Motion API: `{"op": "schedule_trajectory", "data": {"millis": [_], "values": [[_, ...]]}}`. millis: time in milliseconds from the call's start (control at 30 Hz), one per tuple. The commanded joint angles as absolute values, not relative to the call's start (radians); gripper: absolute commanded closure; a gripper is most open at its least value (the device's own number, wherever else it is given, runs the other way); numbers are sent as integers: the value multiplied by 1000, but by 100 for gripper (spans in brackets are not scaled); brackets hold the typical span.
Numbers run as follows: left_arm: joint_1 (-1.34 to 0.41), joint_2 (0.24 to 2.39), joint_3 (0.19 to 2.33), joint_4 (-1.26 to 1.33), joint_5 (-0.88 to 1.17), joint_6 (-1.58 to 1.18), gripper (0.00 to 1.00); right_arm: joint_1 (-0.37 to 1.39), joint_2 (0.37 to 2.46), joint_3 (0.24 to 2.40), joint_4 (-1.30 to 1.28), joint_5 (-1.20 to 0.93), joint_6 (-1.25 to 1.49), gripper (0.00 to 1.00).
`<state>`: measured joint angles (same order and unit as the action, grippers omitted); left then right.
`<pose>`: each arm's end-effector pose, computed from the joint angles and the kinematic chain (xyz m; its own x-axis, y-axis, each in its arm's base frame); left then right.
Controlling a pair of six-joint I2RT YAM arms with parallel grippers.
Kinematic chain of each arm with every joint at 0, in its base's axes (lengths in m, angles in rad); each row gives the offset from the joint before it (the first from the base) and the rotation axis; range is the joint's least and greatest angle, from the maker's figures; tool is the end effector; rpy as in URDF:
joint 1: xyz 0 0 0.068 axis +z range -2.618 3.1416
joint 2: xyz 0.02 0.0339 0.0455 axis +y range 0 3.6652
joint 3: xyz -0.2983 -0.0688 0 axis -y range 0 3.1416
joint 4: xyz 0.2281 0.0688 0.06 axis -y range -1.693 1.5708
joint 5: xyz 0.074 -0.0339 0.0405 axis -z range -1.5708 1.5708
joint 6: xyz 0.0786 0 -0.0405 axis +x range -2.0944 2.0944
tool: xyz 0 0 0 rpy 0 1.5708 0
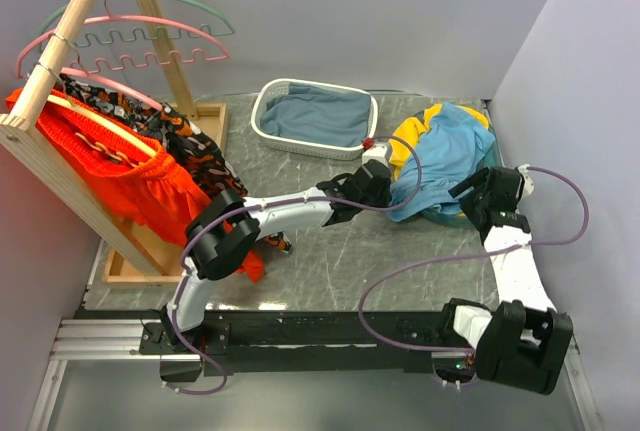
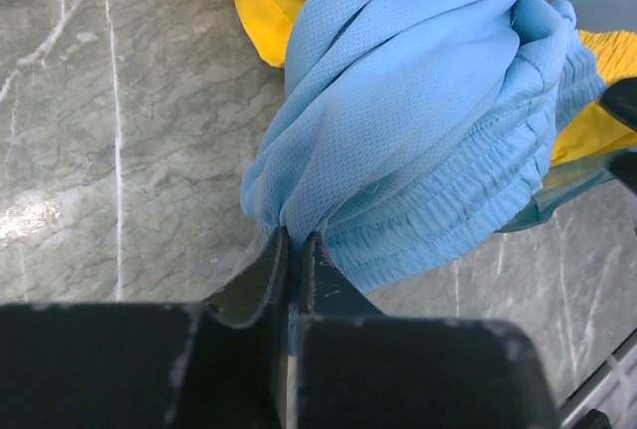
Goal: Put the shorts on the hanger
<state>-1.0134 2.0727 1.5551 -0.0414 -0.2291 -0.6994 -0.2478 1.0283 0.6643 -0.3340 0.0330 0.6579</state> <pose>0.2897 -0.4310 0.2344 -0.6812 -0.0924 -0.7263 0.3739 0.8090 -0.4536 0.2101 -0.0558 0.2458 -0.3281 0.7134 -0.6192 0.5943 0.6654 0.4517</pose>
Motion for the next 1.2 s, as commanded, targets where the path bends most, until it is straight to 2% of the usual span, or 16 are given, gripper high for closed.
{"op": "schedule_trajectory", "data": {"millis": [0,100,167,267,300,367,433,467,533,567,633,900,1033,1167], "values": [[-1006,2034,1563,-6,-192,-701,99,-276,1087,650,-180,-64,706,16],[-1006,2000,1549,-8,-196,-690,99,-285,1138,644,-131,-74,730,16],[-1005,1980,1545,-6,-196,-681,99,-291,1178,644,-109,-78,744,21],[-1003,1948,1546,-17,-199,-672,99,-295,1227,660,-80,-63,753,35],[-1002,1931,1546,-21,-198,-669,99,-296,1235,666,-72,-57,753,44],[-1002,1910,1540,-23,-202,-658,99,-298,1252,689,-77,-38,749,53],[-1002,1881,1543,-34,-206,-646,99,-298,1241,706,-89,-22,742,62],[-1000,1862,1549,-38,-206,-643,99,-298,1236,724,-97,-14,742,72],[-1000,1847,1558,-46,-207,-629,99,-298,1209,745,-118,-18,733,80],[-1000,1830,1568,-52,-209,-624,99,-298,1200,771,-129,-23,732,92],[-1000,1813,1581,-61,-213,-609,99,-298,1160,802,-173,-26,721,100],[-1000,1669,1628,-64,-278,-546,99,-293,976,1014,-296,-118,686,100],[-1000,1586,1661,-63,-298,-515,99,-287,933,1197,-354,-195,669,100],[-1000,1484,1693,-61,-316,-480,99,-262,893,1293,-336,-267,710,100]]}}
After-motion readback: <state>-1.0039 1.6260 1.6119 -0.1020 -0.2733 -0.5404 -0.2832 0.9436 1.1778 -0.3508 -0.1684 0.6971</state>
